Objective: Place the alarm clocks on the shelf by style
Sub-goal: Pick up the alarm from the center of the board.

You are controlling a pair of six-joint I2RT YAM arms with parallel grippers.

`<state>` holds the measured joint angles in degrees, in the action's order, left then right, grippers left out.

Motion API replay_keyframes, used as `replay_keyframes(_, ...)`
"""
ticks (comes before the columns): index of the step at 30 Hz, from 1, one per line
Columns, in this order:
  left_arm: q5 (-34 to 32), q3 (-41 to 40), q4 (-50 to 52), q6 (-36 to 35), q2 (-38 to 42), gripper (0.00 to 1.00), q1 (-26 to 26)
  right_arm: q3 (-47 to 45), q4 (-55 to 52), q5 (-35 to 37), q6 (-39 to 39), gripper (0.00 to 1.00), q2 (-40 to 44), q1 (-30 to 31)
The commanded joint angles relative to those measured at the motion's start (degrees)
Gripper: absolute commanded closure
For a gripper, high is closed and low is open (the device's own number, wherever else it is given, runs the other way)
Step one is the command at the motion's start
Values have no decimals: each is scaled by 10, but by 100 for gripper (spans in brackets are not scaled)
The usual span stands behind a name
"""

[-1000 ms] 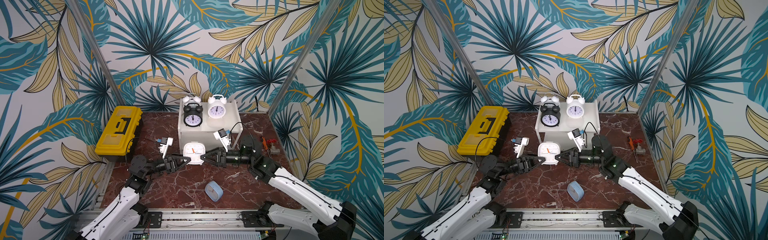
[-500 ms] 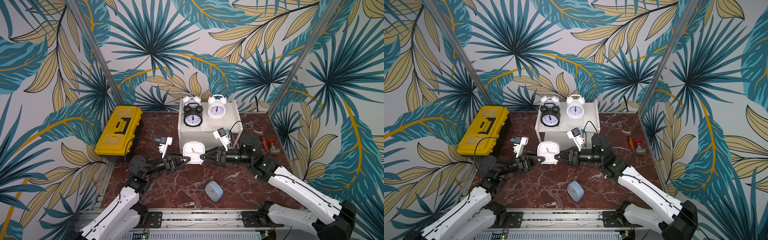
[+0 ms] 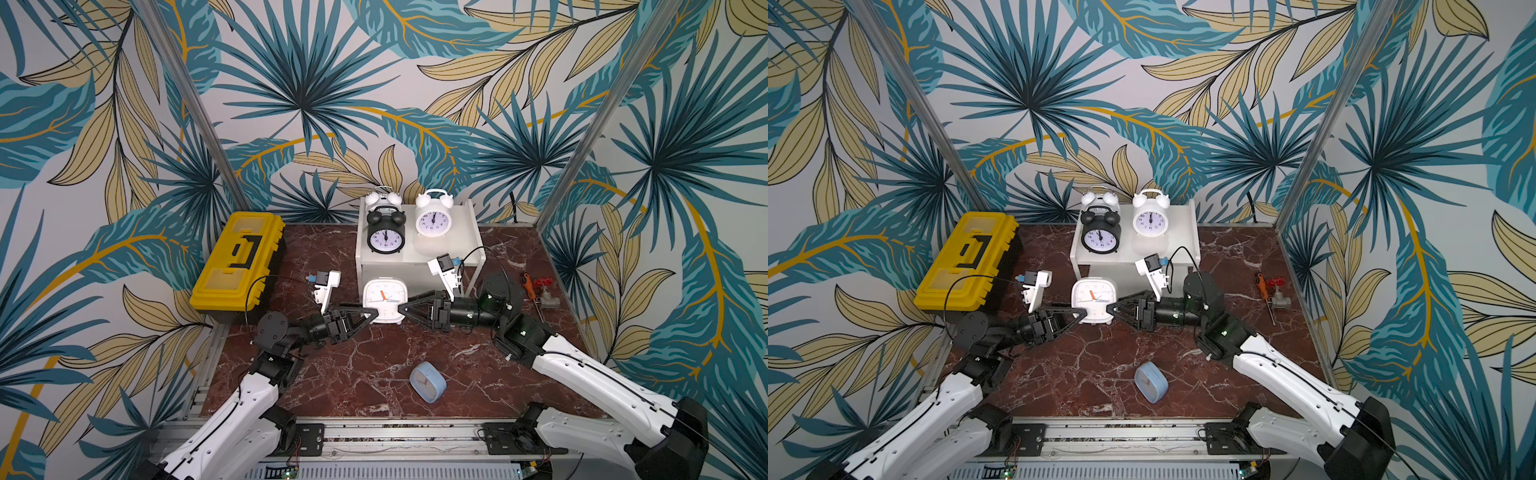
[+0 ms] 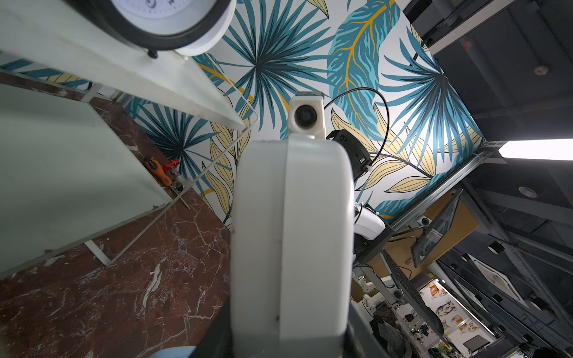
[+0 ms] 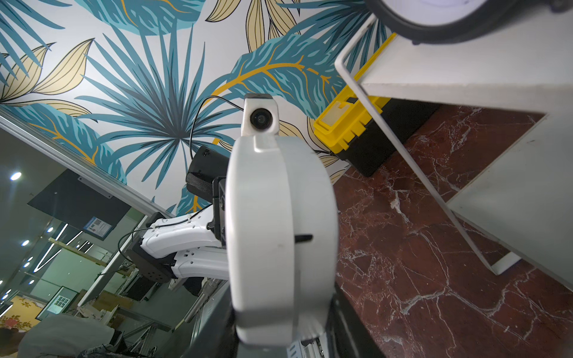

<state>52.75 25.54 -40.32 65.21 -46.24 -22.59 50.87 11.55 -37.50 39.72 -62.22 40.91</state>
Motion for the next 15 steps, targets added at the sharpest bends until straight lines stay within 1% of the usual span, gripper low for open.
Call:
replay_keyframes(1,8,-4,-35,-4,5,68,-9,-10,17,-8,10,71,-14,20)
replay_keyframes(2,2,-4,-24,-8,6,53,-9,-8,15,-8,8,73,-14,21)
replay_keyframes(3,-4,-3,-11,-13,8,45,-9,-5,11,-5,6,74,-11,22)
replay_keyframes(4,-9,-2,2,-19,10,41,-8,-3,5,0,-1,74,-6,24)
replay_keyframes(6,-18,2,22,-30,14,28,-8,1,-13,12,-15,75,3,28)
replay_keyframes(7,-27,4,36,-37,17,23,-6,3,-22,20,-21,80,7,29)
replay_keyframes(10,-39,16,70,-57,20,21,-4,1,-30,34,-29,81,19,30)
replay_keyframes(11,-42,20,79,-63,20,19,-4,-1,-32,39,-32,81,23,30)
replay_keyframes(13,-47,24,93,-66,20,11,-1,-3,-35,53,-36,81,32,31)
replay_keyframes(15,-51,22,93,-65,24,10,3,-10,-41,81,-42,82,41,30)
